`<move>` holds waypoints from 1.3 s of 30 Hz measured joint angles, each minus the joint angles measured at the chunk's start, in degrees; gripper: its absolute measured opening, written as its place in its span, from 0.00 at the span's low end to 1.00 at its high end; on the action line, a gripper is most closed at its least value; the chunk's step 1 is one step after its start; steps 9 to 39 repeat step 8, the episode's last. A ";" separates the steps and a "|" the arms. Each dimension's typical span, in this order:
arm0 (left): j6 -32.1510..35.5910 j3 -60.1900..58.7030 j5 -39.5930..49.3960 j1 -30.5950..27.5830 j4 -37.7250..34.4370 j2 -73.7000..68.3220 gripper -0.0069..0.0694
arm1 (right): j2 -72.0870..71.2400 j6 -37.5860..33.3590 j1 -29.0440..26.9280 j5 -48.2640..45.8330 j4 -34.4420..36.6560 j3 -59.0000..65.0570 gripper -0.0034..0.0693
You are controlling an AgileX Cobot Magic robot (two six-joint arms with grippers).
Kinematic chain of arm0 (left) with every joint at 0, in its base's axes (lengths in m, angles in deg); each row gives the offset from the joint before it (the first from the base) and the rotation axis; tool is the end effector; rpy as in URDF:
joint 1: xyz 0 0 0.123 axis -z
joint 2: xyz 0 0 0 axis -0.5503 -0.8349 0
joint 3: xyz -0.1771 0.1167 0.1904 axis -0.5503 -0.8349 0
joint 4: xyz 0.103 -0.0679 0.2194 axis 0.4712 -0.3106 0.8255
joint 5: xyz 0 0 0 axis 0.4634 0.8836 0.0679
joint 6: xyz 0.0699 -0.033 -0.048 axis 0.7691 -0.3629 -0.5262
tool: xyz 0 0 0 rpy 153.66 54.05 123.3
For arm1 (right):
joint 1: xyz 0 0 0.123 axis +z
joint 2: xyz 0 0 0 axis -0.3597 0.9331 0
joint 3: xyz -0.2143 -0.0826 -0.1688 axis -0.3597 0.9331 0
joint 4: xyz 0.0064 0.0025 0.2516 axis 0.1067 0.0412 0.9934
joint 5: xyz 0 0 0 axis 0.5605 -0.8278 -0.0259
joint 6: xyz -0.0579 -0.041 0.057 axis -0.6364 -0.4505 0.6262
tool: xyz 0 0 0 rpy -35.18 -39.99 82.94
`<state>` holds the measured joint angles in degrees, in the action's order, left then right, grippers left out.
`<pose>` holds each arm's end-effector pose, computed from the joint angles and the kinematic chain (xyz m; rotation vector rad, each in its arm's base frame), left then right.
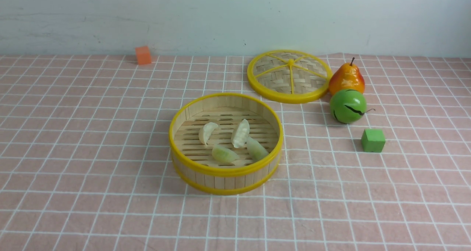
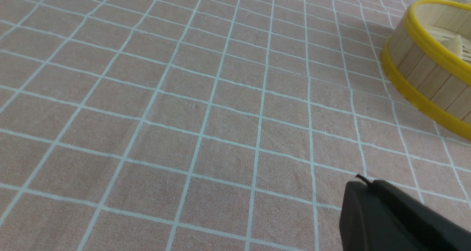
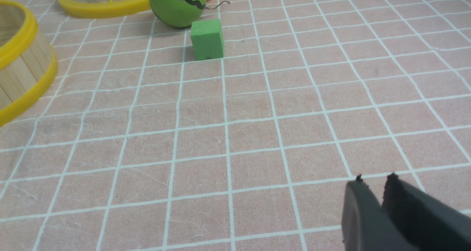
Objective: Put the dumplings into the steamer on the table with the pink tablecloth.
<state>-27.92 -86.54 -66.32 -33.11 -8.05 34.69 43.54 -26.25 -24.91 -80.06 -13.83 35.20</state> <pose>0.0527 -0.0010 0.1698 -0.2481 1.8655 -0.1985 0.0519 -0.0039 0.1735 0.2211 1.8681 0.0630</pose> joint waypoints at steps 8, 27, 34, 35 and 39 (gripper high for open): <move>0.00 -0.02 0.00 0.00 0.00 0.00 0.08 | 0.00 0.00 0.00 0.00 0.00 0.00 0.19; 0.00 -0.02 0.00 0.00 0.00 0.00 0.08 | 0.00 0.00 0.00 0.00 0.00 0.00 0.19; 0.00 -0.02 0.00 0.00 0.00 0.00 0.08 | 0.00 0.00 0.00 0.00 0.00 0.00 0.19; 0.00 -0.02 0.00 0.00 0.00 0.00 0.08 | 0.00 0.00 0.00 0.00 0.00 0.00 0.19; 0.00 -0.02 0.00 0.00 0.00 0.00 0.08 | 0.00 0.00 0.00 0.00 0.00 0.00 0.19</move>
